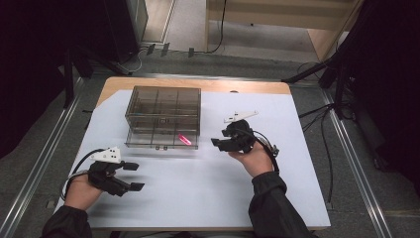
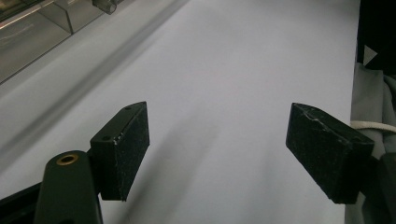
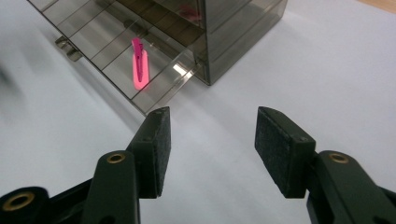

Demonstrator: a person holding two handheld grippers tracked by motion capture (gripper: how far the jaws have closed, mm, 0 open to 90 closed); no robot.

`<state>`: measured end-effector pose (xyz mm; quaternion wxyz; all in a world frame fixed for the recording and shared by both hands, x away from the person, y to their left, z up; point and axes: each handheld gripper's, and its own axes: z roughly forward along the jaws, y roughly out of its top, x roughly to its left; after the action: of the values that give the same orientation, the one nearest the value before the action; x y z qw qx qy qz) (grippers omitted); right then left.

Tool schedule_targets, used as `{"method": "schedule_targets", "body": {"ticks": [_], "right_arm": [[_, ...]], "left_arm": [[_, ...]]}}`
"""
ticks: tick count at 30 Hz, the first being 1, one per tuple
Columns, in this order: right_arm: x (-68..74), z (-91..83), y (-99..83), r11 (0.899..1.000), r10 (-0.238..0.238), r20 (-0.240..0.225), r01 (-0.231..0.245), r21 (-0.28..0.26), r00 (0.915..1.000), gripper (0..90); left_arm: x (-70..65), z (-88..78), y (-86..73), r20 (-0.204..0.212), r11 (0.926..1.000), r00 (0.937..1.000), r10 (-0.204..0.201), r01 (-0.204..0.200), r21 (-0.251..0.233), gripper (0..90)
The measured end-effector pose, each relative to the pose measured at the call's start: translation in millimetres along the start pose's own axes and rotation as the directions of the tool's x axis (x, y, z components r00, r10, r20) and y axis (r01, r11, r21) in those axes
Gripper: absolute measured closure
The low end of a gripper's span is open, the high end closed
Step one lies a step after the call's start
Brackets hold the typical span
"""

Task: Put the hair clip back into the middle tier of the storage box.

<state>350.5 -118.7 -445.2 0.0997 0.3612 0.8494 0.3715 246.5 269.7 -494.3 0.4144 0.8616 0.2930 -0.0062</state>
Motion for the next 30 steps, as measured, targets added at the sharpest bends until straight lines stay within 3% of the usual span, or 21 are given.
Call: {"method": "schedule_targets", "body": {"ticks": [11,15,30], "right_arm": [[-12.6,-1.4,-8.9,1.0,-0.01,0.006,0.01,-0.009,0.9999,43.9],[-19.9,-0.9,-13.5,1.0,0.012,0.018,-0.012,0.003,0.9998,43.9],[-20.1,-1.0,-19.7,1.0,-0.002,0.018,0.002,0.014,0.9998,44.3]], "left_arm": [[0.0,0.4,0.0,-0.001,1.0,1.0,-0.001,0.001,0.007,22.5],[0.1,0.7,-0.2,-0.002,1.0,1.0,-0.001,0.001,0.008,22.4],[0.3,2.6,-0.4,-0.003,0.9997,1.0,-0.008,0.008,0.022,22.1]]}}
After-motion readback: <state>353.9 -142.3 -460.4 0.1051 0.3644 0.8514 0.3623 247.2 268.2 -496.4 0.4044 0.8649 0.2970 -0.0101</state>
